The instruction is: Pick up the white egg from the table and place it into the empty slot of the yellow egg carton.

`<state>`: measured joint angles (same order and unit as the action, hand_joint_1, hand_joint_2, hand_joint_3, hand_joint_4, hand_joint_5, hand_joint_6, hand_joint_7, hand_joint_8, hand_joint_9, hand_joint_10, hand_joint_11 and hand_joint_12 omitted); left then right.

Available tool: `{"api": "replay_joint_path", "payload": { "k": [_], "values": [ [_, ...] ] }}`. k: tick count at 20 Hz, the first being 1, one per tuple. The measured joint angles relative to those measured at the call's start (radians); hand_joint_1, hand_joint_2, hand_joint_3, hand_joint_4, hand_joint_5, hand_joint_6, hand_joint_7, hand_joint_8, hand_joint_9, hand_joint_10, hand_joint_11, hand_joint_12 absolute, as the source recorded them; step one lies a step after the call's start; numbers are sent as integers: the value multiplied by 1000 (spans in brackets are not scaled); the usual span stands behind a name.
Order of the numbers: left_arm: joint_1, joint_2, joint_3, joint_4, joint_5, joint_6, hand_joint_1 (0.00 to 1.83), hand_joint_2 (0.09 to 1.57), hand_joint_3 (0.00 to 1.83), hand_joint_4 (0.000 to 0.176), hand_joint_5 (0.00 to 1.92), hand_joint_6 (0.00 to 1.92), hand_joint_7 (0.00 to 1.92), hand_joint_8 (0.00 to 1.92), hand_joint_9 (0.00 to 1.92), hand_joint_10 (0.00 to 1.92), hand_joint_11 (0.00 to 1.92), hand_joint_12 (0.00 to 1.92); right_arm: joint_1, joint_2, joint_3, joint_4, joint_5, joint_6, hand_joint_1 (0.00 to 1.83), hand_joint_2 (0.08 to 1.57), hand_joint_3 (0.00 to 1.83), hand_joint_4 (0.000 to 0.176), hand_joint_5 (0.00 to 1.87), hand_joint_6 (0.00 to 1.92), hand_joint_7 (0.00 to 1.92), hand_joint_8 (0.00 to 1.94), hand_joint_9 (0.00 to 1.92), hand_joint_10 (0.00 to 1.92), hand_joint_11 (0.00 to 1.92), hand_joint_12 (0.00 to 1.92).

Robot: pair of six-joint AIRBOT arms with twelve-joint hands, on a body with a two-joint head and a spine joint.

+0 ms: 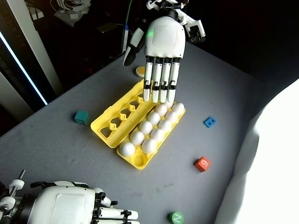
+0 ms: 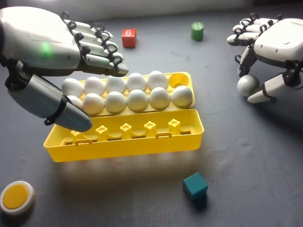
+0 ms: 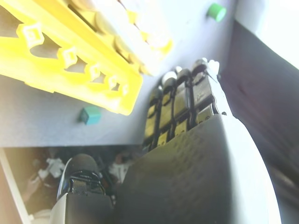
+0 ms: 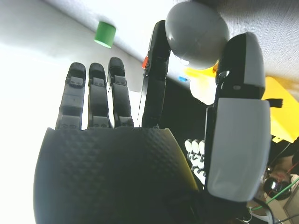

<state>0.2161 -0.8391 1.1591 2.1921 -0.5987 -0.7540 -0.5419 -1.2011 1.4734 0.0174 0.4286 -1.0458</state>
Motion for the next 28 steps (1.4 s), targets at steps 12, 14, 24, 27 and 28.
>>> {"api": "replay_joint_path", "payload": {
  "k": [12,14,24,27,28],
  "values": [
    [0,-7,0,0,-1,0,0,1099,1,0,102,5,42,5,15,4,0,0,165,-92,-10,5,-112,28,1071,1033,1,176,1155,719,211,1,34,0,0,0],
    [0,-7,0,1,0,0,0,1089,0,0,81,0,22,0,1,0,0,0,186,-123,-10,0,-142,26,1069,1034,1,176,1153,722,222,6,39,3,0,0],
    [0,-7,0,0,0,0,0,1102,2,0,99,9,42,6,7,3,0,0,223,-196,-8,26,-143,38,1059,1049,0,176,1117,784,237,0,72,2,24,18],
    [0,-7,0,0,0,0,0,1088,0,0,89,4,45,6,14,5,0,0,223,-198,-8,42,-146,38,1051,1057,2,176,1096,816,250,6,59,3,10,30],
    [0,-7,0,0,0,0,0,1091,0,0,90,4,34,1,4,1,0,0,223,-199,-5,42,-146,39,1043,1061,2,176,1081,821,199,0,35,1,1,5]
  ]
}}
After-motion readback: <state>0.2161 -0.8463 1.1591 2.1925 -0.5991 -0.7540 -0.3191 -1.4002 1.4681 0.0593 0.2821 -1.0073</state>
